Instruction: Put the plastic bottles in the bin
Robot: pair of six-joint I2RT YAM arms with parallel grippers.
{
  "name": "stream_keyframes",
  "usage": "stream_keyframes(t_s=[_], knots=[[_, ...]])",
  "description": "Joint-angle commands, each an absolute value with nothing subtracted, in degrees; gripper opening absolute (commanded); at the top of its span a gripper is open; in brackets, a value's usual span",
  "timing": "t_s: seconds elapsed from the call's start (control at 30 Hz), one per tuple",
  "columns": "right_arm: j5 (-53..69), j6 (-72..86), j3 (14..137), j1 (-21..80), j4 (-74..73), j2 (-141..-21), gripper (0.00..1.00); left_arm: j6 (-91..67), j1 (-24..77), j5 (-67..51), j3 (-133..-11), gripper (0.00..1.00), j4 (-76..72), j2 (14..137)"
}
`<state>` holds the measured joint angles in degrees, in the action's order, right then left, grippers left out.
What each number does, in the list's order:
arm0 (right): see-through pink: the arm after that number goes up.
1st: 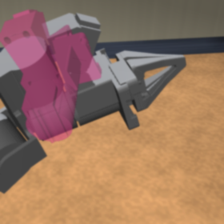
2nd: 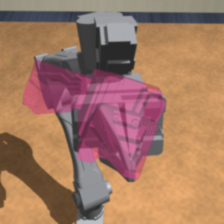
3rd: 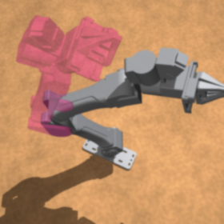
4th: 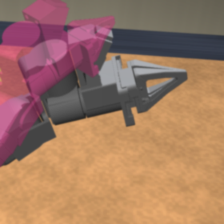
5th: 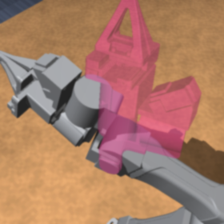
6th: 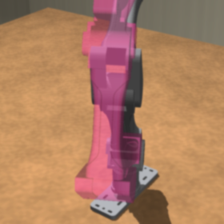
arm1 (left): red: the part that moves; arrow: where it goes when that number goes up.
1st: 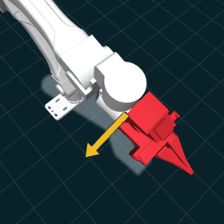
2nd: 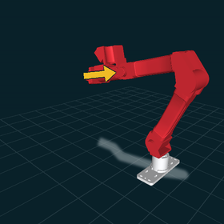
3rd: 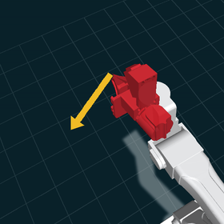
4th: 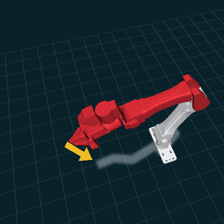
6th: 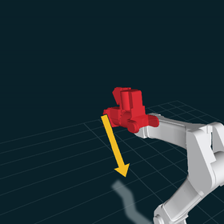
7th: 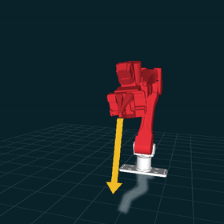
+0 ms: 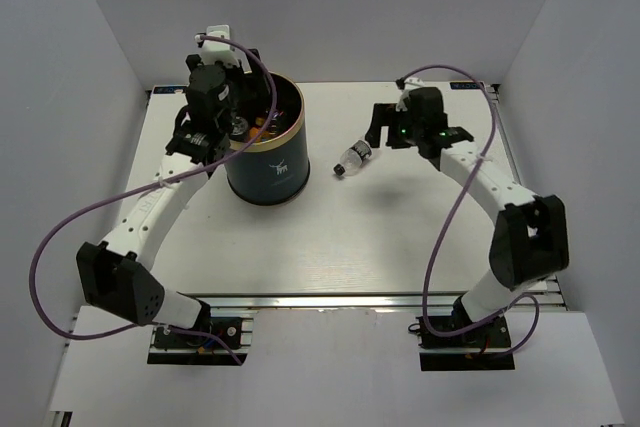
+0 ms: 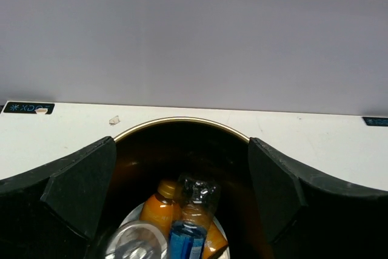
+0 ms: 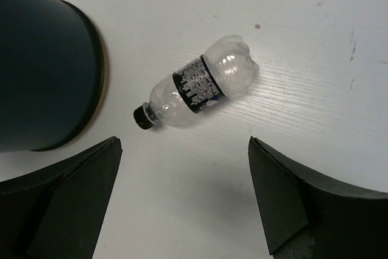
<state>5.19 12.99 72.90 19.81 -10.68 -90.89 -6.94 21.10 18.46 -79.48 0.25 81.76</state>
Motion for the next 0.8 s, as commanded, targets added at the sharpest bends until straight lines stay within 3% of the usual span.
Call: stream_keyframes(t_s=[0.0, 0.1, 0.13, 0.23, 0.47, 0.77], knots=[[-4.38, 15.02, 77.42, 23.10, -11.42, -94.56, 0.89, -8.87, 20.83, 16.79, -81.65, 0.98, 4.29, 75.68], [-8.60, 19.06, 78.66, 25.04, -12.31, -99.04, 0.89, -13.09, 20.83, 6.72, -81.56, 0.98, 12.17, 73.05], [-10.35, 20.38, 78.31, 25.31, -11.70, -100.62, 0.89, -14.49, 20.83, -3.67, -80.26, 0.98, 13.09, 72.08], [-10.46, 25.65, 78.66, 25.58, -8.35, -104.13, 0.89, -16.43, 20.92, -13.51, -74.99, 0.98, 9.94, 66.37], [-10.47, 35.06, 82.00, 25.58, -4.58, -111.61, 0.89, -20.47, 20.92, -12.74, -60.14, 0.98, 3.79, 55.29], [-13.36, 42.01, 84.90, 25.58, -2.72, -117.51, 0.89, -20.30, 20.92, -10.90, -57.74, 0.98, 6.76, 53.61]])
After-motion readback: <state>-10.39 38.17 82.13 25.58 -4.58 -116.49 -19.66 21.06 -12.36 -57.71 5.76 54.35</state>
